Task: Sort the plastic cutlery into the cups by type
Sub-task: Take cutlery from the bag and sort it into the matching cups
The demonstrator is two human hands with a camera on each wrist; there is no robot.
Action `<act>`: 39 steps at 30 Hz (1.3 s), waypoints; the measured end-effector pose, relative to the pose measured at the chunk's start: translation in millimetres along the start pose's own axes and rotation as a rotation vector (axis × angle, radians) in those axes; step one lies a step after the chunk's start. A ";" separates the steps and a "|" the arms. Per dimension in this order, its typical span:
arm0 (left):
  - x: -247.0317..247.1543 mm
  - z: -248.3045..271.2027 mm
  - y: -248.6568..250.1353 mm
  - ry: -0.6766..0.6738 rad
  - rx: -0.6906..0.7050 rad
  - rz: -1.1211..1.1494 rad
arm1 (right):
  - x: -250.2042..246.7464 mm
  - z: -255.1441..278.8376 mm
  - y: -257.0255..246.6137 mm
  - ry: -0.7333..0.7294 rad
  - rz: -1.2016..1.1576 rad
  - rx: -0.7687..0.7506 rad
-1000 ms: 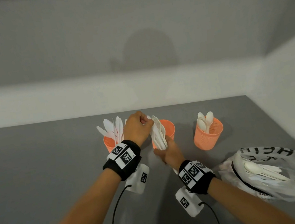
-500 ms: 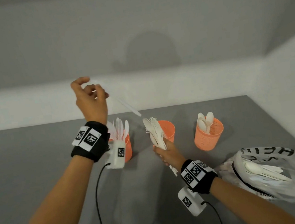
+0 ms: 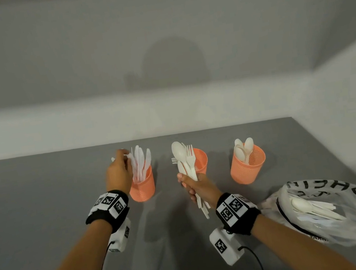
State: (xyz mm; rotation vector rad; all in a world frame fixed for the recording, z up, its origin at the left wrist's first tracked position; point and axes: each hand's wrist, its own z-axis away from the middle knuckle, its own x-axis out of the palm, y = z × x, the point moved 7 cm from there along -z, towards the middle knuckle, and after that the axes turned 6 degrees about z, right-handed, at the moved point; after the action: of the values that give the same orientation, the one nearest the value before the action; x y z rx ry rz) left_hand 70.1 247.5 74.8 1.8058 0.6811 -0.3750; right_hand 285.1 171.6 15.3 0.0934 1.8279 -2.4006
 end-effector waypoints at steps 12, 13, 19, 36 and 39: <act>21.9 27.0 77.4 -0.051 0.035 0.294 | 12.2 -3.5 -14.3 0.038 0.132 -0.131; 29.5 30.5 82.4 -0.097 0.031 0.304 | 12.5 -3.8 -17.1 0.067 0.169 -0.154; 55.1 36.9 87.6 -0.198 -0.024 0.281 | 5.9 -5.2 -20.3 0.162 0.279 -0.283; 49.1 26.7 118.0 -0.187 0.092 0.253 | 0.5 5.9 -14.8 0.079 0.223 -0.119; 39.5 20.6 130.6 -0.162 0.052 0.474 | -0.4 7.5 -20.2 0.052 0.180 -0.114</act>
State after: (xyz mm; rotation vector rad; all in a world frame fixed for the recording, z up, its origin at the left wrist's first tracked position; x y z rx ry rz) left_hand 183.2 210.1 144.5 1.8937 0.1203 -0.2167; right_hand 282.9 169.7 36.7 0.2993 1.8857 -2.1885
